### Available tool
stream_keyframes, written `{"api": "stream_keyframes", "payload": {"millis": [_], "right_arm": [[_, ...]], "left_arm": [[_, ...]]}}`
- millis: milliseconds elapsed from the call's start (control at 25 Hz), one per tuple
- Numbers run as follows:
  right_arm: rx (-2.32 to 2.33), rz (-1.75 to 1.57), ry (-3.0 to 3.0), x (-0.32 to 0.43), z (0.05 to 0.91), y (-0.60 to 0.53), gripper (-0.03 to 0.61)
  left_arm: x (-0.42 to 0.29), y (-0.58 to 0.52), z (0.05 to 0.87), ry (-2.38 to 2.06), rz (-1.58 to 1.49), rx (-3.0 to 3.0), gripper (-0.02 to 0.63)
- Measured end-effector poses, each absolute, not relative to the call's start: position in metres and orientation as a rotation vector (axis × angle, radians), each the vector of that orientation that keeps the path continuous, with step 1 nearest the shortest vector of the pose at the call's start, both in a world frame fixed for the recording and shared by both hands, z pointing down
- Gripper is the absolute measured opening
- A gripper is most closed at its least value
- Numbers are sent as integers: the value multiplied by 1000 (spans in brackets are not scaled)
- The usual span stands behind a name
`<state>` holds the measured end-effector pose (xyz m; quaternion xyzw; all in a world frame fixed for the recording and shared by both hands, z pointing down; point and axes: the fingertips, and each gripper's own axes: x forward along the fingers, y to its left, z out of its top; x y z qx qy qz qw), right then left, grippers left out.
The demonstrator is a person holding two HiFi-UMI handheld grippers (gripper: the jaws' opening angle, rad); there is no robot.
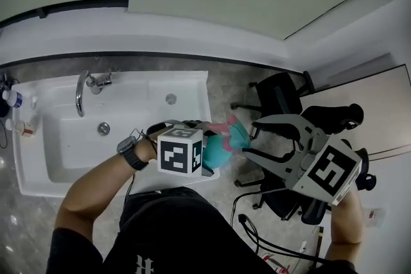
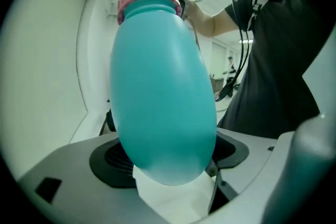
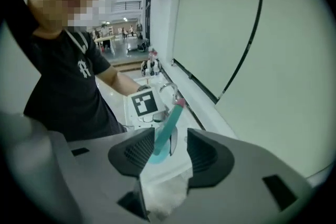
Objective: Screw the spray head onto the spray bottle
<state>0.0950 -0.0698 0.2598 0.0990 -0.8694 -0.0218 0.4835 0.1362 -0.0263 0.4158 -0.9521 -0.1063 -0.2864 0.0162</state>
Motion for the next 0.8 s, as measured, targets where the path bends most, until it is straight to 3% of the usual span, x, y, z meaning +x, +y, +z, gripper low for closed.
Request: {"api": "stream_keyframes", "payload": {"millis": [360, 520, 640, 800], "right_arm": [[161, 221, -2349, 81, 269, -58, 186], [172, 233, -2410, 75, 263, -56, 132], [249, 261, -2371, 77, 267, -61, 127], [592, 342, -2273, 89, 287, -83, 123]], "left_arm": [[146, -10, 388, -442, -735, -3027, 411], [143, -7, 377, -498, -684, -3066, 411], [143, -15, 385, -401, -782, -3067, 411], [139, -60, 416, 152, -1122, -2994, 411]]}}
